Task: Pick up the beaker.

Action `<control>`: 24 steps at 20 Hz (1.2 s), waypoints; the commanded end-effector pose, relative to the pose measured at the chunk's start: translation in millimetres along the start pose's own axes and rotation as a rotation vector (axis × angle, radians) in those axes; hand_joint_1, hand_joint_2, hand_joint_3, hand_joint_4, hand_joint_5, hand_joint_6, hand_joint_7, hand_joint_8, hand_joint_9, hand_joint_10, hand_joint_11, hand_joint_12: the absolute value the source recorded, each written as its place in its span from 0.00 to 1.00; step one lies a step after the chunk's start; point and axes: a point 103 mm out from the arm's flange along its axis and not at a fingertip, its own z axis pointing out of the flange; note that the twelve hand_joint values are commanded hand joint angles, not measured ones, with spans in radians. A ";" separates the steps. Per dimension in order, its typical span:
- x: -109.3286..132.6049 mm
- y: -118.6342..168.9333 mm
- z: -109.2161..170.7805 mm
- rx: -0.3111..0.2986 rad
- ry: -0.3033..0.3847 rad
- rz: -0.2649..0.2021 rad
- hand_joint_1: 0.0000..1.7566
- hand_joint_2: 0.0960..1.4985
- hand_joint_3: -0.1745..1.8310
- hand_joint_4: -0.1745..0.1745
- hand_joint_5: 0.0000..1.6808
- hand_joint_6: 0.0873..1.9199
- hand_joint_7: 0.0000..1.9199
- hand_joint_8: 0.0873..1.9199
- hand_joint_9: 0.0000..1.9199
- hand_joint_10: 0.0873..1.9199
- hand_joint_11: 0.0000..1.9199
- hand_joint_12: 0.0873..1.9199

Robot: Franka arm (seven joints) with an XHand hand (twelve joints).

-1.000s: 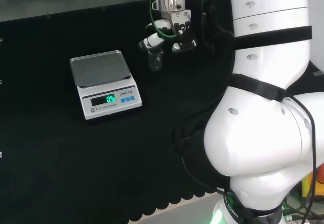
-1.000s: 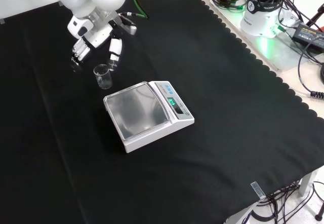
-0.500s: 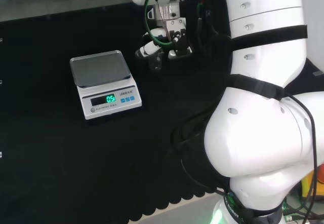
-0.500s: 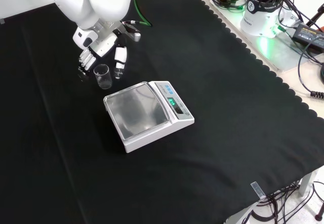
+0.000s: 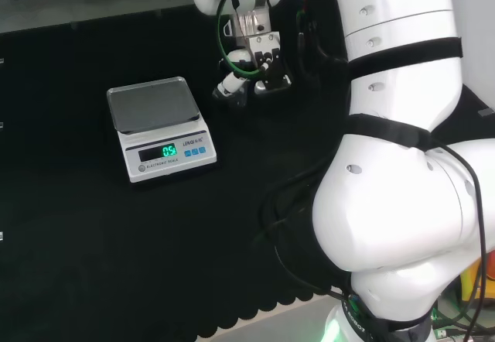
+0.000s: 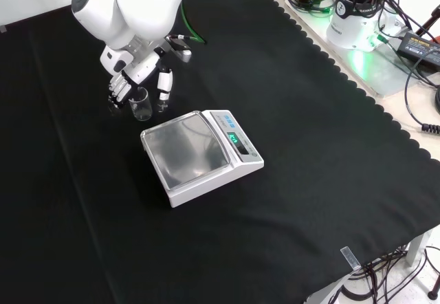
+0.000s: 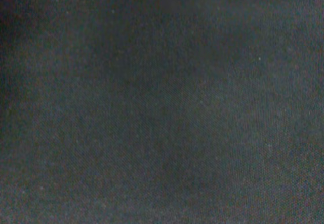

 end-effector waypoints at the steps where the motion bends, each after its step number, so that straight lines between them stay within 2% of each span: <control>1: 1.5 1.5 3.2 0.001 -0.028 0.028 0.34 0.70 0.06 0.09 0.20 0.00 0.02 0.34 0.01 0.42 0.10 0.74; 4: 3.5 4.7 4.3 -0.005 -0.043 0.053 0.37 0.71 0.06 0.10 0.24 0.00 0.07 0.35 0.08 0.42 0.15 0.72; 8: 5.1 8.3 2.5 -0.022 -0.062 0.075 0.43 0.74 0.04 0.08 0.36 0.00 0.20 0.34 0.24 0.36 0.30 0.65; 12: 7.0 11.0 -2.7 -0.026 -0.082 0.087 0.51 0.78 0.01 0.01 0.43 0.02 0.23 0.33 0.34 0.31 0.45 0.54; 16: 9.5 11.8 -9.9 -0.017 -0.109 0.085 0.56 0.80 0.00 0.00 0.44 0.07 0.24 0.34 0.41 0.25 0.59 0.43; 19: 12.0 11.3 -15.5 0.001 -0.123 0.081 0.59 0.81 0.00 0.00 0.42 0.15 0.24 0.34 0.45 0.20 0.68 0.35; 24: 13.8 7.7 -24.9 0.031 -0.114 0.082 0.60 0.81 0.00 0.00 0.38 0.23 0.24 0.35 0.49 0.17 0.75 0.30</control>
